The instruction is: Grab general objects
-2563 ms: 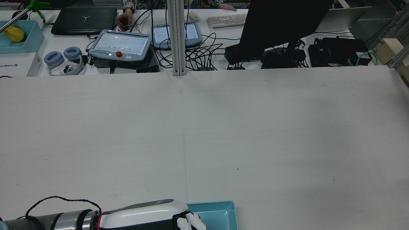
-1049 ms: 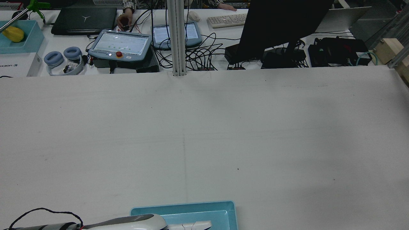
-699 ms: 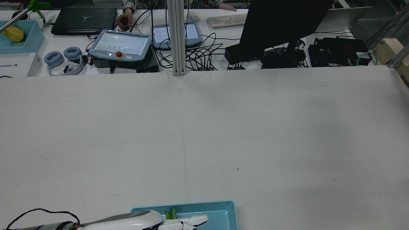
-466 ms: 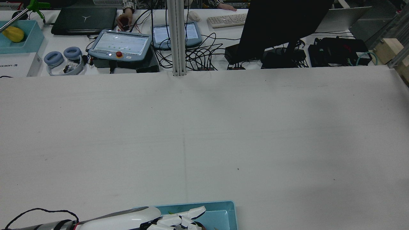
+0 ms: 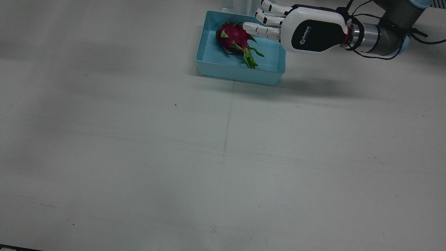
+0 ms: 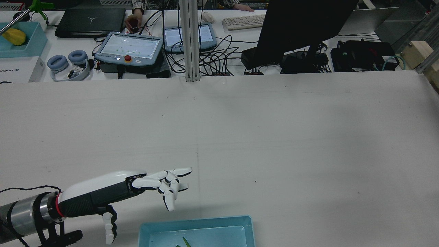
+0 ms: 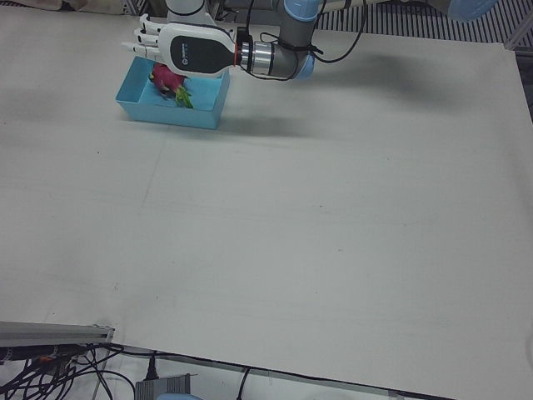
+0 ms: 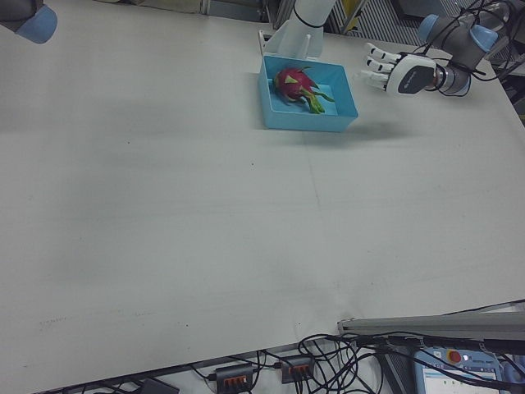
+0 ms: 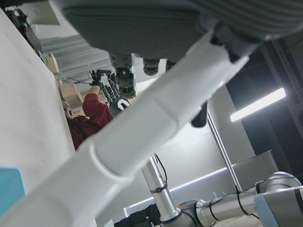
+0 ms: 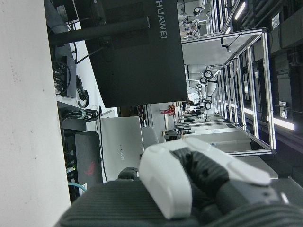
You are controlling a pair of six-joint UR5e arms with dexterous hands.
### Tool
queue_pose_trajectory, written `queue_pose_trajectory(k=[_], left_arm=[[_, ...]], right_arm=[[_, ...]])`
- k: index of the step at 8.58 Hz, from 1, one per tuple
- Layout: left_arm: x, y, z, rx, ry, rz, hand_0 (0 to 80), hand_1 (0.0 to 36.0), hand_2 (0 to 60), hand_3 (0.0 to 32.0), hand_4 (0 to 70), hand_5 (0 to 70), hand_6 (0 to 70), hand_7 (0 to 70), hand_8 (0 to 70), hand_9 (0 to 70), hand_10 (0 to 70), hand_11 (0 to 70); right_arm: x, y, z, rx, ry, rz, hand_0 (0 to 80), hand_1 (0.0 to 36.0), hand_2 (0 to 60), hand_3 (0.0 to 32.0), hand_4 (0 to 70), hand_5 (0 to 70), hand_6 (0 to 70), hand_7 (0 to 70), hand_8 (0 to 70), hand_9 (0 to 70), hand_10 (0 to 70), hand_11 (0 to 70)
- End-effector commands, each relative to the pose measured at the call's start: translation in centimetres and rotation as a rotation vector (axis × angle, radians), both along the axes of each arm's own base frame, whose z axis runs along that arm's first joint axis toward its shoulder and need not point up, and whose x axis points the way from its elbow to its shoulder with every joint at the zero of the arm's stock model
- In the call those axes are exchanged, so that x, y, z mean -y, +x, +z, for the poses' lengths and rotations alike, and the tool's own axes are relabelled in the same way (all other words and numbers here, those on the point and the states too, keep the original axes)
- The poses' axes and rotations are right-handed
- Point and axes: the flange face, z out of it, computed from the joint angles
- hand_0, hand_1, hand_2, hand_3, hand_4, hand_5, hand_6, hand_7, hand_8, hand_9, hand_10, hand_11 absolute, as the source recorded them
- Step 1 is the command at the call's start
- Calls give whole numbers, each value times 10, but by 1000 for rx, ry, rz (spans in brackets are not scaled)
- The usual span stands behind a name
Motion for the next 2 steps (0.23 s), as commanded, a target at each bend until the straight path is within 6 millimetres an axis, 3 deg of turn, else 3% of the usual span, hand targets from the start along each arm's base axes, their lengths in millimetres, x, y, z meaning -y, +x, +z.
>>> queue_pose_trajectory(k=[1, 2], left_arm=[[83, -78, 36, 107, -101, -193, 800, 360, 600, 0, 68, 700, 163, 700, 22, 136, 0, 0], [112, -106, 58, 144, -138, -270, 800, 360, 600, 0, 104, 700, 206, 700, 31, 144, 0, 0]], right_arm=[[0, 0, 0, 0, 0, 0, 0, 0, 0, 0, 0, 0, 0, 0, 0, 0, 0, 0], [0, 0, 0, 0, 0, 0, 0, 0, 0, 0, 0, 0, 0, 0, 0, 0, 0, 0]])
